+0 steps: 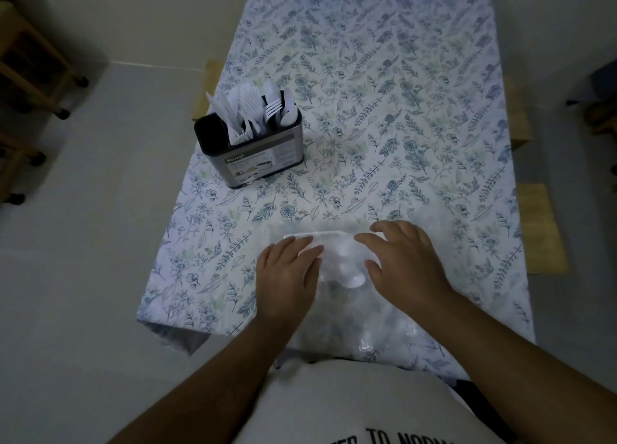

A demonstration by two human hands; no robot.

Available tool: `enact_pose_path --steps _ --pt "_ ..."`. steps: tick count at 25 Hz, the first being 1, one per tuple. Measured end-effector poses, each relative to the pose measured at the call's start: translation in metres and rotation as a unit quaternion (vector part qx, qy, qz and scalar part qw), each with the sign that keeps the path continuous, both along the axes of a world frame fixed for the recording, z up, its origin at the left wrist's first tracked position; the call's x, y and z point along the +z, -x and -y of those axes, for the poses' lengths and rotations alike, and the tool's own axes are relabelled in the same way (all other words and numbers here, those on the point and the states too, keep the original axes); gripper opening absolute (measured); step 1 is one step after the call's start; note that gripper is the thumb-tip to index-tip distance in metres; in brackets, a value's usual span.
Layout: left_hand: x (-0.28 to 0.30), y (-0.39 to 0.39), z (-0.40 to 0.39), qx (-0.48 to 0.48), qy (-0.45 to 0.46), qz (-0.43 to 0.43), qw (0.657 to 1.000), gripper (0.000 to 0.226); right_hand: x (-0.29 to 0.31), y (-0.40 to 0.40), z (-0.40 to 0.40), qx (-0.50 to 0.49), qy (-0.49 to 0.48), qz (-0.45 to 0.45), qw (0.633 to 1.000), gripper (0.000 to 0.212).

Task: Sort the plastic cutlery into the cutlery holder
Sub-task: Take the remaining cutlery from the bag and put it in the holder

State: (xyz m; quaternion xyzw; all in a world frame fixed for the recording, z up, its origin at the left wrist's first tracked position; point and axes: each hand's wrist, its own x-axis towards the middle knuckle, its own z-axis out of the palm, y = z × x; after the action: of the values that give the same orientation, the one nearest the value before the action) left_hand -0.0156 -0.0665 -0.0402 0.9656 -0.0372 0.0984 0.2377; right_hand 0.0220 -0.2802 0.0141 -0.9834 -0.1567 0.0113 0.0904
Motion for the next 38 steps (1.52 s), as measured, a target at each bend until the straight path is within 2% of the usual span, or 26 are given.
enact_pose_path --steps 2,5,7,10,13,16,18,20,23,26,33,35,38 --pt "0.003 0.004 -0.005 0.009 -0.009 -0.037 0.999 0.035 -0.013 0.003 -0.006 -0.007 0.003 0.004 1.000 0.041" --pt "-0.006 0.014 -0.017 0.016 -0.015 -0.150 0.988 0.062 -0.020 0.006 -0.011 -0.067 -0.014 0.002 0.998 0.028" --pt "-0.019 0.018 -0.023 0.013 0.029 -0.199 0.980 0.067 -0.020 0.007 -0.010 -0.072 -0.020 0.011 0.997 0.019" --pt "-0.025 0.014 -0.023 0.029 0.103 -0.248 0.963 0.068 -0.004 0.000 -0.014 -0.027 -0.062 0.020 0.998 0.015" --pt "-0.017 0.012 -0.016 0.036 0.166 -0.243 0.955 0.068 0.037 -0.018 -0.033 0.009 -0.064 0.007 0.998 0.014" --pt "-0.011 0.016 -0.009 0.018 0.212 -0.237 0.948 0.067 0.081 -0.023 -0.062 0.039 0.019 -0.017 0.999 0.018" --pt "-0.010 0.018 -0.007 0.007 0.217 -0.244 0.945 0.069 0.097 -0.020 -0.080 0.069 0.075 -0.037 0.994 0.024" --pt "-0.010 0.018 -0.006 -0.001 0.210 -0.244 0.947 0.069 0.103 -0.014 -0.088 0.068 0.088 -0.066 0.992 0.027" --pt "-0.015 0.018 -0.007 0.003 0.207 -0.240 0.948 0.068 0.096 -0.009 -0.083 0.042 0.068 -0.034 0.996 0.028" --pt "-0.022 0.018 -0.008 -0.004 0.185 -0.231 0.955 0.071 0.075 -0.011 -0.071 0.013 0.076 -0.059 0.995 0.035" --pt "-0.017 0.015 -0.008 -0.014 0.084 -0.184 0.979 0.076 0.019 -0.005 -0.043 -0.032 0.095 -0.105 0.989 0.066" --pt "-0.015 0.011 -0.009 -0.028 0.084 -0.189 0.978 0.074 0.010 -0.004 -0.038 -0.058 0.070 -0.087 0.992 0.066" --pt "-0.018 0.006 -0.007 -0.039 0.108 -0.227 0.967 0.073 0.003 -0.003 -0.038 -0.051 0.027 -0.068 0.996 0.054"
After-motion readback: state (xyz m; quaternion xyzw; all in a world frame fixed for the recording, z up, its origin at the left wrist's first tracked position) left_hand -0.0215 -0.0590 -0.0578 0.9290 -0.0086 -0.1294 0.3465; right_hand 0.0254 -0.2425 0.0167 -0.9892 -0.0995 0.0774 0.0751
